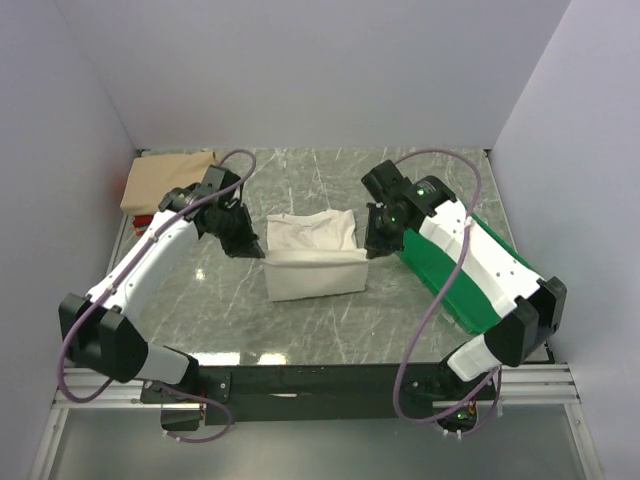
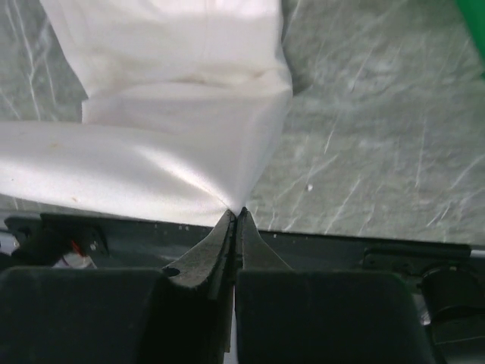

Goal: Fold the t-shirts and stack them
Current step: Fold the tshirt, then neatly place the folded tshirt to the corner

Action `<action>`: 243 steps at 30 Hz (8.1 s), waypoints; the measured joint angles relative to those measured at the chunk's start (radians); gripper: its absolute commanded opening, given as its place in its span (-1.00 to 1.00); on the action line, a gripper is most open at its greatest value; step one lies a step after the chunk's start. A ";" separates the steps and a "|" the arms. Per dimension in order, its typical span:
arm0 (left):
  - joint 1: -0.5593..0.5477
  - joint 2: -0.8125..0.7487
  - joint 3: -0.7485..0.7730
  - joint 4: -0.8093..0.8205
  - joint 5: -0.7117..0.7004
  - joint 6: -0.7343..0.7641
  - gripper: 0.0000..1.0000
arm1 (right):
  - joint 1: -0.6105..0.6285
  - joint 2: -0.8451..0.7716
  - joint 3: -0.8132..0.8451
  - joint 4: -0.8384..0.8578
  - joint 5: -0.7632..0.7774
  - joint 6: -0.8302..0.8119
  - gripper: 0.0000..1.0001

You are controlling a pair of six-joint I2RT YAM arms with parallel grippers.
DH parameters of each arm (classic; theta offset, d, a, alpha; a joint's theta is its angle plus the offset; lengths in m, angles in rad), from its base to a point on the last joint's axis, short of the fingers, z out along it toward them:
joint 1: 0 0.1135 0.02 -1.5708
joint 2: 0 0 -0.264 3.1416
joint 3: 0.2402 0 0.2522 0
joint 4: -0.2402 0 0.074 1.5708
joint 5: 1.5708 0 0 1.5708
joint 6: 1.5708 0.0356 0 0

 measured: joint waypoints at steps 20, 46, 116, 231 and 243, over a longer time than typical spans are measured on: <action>0.112 0.338 0.181 0.150 0.043 0.092 -0.99 | -0.113 0.416 0.388 0.034 0.092 -0.155 -1.00; 0.198 0.586 0.319 0.266 0.103 0.072 -0.77 | -0.171 0.771 0.686 0.107 0.088 -0.260 -0.89; 0.211 0.425 -0.589 1.572 0.334 -0.066 0.53 | -0.070 0.491 0.031 0.492 -0.342 -0.366 -0.24; 0.351 0.603 0.993 0.046 -0.427 0.832 -0.99 | -0.040 0.469 -0.168 0.484 -0.317 -0.367 -0.28; 0.494 0.663 0.993 0.066 -0.364 0.832 -0.99 | -0.033 0.460 -0.171 0.484 -0.317 -0.359 -0.28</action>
